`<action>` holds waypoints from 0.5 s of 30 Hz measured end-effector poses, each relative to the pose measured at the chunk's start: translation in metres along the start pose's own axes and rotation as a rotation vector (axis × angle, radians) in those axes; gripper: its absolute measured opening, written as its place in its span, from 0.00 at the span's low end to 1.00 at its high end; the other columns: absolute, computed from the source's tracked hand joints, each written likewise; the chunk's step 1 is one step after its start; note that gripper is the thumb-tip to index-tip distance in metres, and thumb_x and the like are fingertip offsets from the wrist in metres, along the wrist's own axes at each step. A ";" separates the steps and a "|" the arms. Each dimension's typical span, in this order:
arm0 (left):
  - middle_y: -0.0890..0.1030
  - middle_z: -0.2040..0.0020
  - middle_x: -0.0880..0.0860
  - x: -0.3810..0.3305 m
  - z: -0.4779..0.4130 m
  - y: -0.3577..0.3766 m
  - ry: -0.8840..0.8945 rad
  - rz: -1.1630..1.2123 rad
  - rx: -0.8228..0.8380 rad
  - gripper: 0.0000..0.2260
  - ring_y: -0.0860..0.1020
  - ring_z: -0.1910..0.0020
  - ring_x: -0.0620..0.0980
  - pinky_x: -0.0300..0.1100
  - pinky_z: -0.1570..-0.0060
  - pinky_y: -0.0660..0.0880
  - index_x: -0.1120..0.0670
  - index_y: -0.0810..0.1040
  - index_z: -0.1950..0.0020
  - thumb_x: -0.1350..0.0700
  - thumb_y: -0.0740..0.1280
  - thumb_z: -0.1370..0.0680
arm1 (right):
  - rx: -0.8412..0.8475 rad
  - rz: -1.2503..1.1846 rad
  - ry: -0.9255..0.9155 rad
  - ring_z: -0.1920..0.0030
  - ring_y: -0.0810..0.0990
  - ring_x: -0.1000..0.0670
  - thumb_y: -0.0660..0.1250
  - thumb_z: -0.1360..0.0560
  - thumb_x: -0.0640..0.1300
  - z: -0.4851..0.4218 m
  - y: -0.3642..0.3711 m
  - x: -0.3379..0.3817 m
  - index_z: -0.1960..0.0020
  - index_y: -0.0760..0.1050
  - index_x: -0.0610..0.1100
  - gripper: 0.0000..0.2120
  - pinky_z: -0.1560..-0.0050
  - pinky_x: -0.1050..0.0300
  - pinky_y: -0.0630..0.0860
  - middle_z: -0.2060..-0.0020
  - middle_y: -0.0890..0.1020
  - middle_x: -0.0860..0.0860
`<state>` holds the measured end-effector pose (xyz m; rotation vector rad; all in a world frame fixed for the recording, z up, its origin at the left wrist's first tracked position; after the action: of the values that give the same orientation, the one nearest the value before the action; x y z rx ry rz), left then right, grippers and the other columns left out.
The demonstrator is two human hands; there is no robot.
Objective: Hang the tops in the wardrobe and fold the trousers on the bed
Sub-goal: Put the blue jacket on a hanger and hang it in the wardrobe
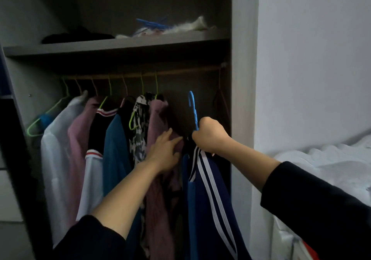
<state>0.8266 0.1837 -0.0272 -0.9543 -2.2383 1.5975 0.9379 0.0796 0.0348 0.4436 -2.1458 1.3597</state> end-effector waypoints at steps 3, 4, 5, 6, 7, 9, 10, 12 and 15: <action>0.46 0.21 0.54 0.024 -0.037 -0.017 0.006 -0.141 -0.082 0.28 0.45 0.23 0.54 0.47 0.26 0.48 0.46 0.58 0.23 0.52 0.62 0.22 | -0.042 0.029 0.000 0.63 0.78 0.46 0.61 0.24 0.40 -0.041 0.007 0.010 0.61 0.69 0.41 0.08 0.69 0.55 0.76 0.62 0.77 0.46; 0.46 0.21 0.54 0.033 -0.050 -0.022 0.003 -0.165 -0.105 0.28 0.45 0.23 0.53 0.47 0.26 0.48 0.46 0.58 0.23 0.52 0.62 0.22 | -0.060 0.051 0.002 0.60 0.80 0.44 0.61 0.24 0.41 -0.055 0.008 0.012 0.58 0.71 0.40 0.06 0.65 0.52 0.78 0.60 0.78 0.45; 0.47 0.21 0.54 0.041 -0.063 -0.026 0.001 -0.180 -0.131 0.28 0.46 0.23 0.53 0.48 0.25 0.49 0.46 0.59 0.24 0.52 0.63 0.23 | -0.080 0.074 0.007 0.58 0.80 0.44 0.61 0.24 0.42 -0.070 0.009 0.014 0.54 0.72 0.40 0.05 0.61 0.51 0.79 0.58 0.78 0.44; 0.48 0.21 0.54 0.050 -0.076 -0.030 0.002 -0.191 -0.159 0.28 0.47 0.23 0.53 0.48 0.25 0.49 0.46 0.60 0.24 0.51 0.63 0.23 | -0.101 0.094 0.016 0.56 0.79 0.44 0.61 0.23 0.42 -0.084 0.010 0.016 0.51 0.73 0.41 0.05 0.60 0.52 0.78 0.57 0.78 0.45; 0.49 0.21 0.54 0.058 -0.090 -0.034 0.008 -0.191 -0.180 0.28 0.47 0.23 0.53 0.48 0.25 0.49 0.46 0.60 0.24 0.51 0.63 0.24 | -0.123 0.113 0.027 0.56 0.78 0.45 0.61 0.23 0.42 -0.100 0.011 0.018 0.48 0.73 0.41 0.07 0.59 0.53 0.77 0.56 0.77 0.46; 0.48 0.21 0.54 0.072 -0.115 -0.042 0.021 -0.165 -0.192 0.29 0.46 0.23 0.53 0.47 0.25 0.48 0.46 0.60 0.24 0.50 0.65 0.24 | -0.164 0.143 0.043 0.54 0.78 0.45 0.61 0.23 0.42 -0.129 0.011 0.023 0.45 0.73 0.40 0.09 0.57 0.52 0.76 0.55 0.76 0.46; 0.48 0.21 0.53 0.078 -0.127 -0.046 0.025 -0.156 -0.196 0.30 0.46 0.23 0.53 0.47 0.25 0.48 0.46 0.60 0.24 0.50 0.66 0.25 | -0.186 0.157 0.046 0.54 0.78 0.45 0.61 0.23 0.42 -0.143 0.011 0.026 0.45 0.74 0.40 0.09 0.56 0.51 0.77 0.55 0.77 0.46; 0.48 0.21 0.54 0.089 -0.153 -0.057 0.029 -0.173 -0.229 0.33 0.46 0.23 0.53 0.47 0.26 0.49 0.46 0.58 0.24 0.47 0.67 0.27 | -0.224 0.177 0.046 0.54 0.79 0.44 0.60 0.23 0.41 -0.171 0.010 0.033 0.44 0.74 0.39 0.10 0.57 0.51 0.77 0.54 0.77 0.45; 0.51 0.22 0.56 0.103 -0.190 -0.071 0.024 -0.168 -0.278 0.36 0.49 0.23 0.56 0.48 0.27 0.51 0.48 0.54 0.23 0.45 0.66 0.27 | -0.283 0.209 0.048 0.58 0.77 0.45 0.60 0.23 0.41 -0.210 0.009 0.043 0.44 0.74 0.39 0.11 0.61 0.53 0.73 0.57 0.76 0.46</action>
<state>0.8220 0.3781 0.0907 -0.8165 -2.4934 1.2216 0.9574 0.2733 0.1244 0.0764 -2.3494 1.1333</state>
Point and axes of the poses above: each hand's wrist, its own z-axis away from the middle knuckle, its own y-axis out of the palm, x = y × z, the point moved 4 cm from there along -z, towards the middle knuckle
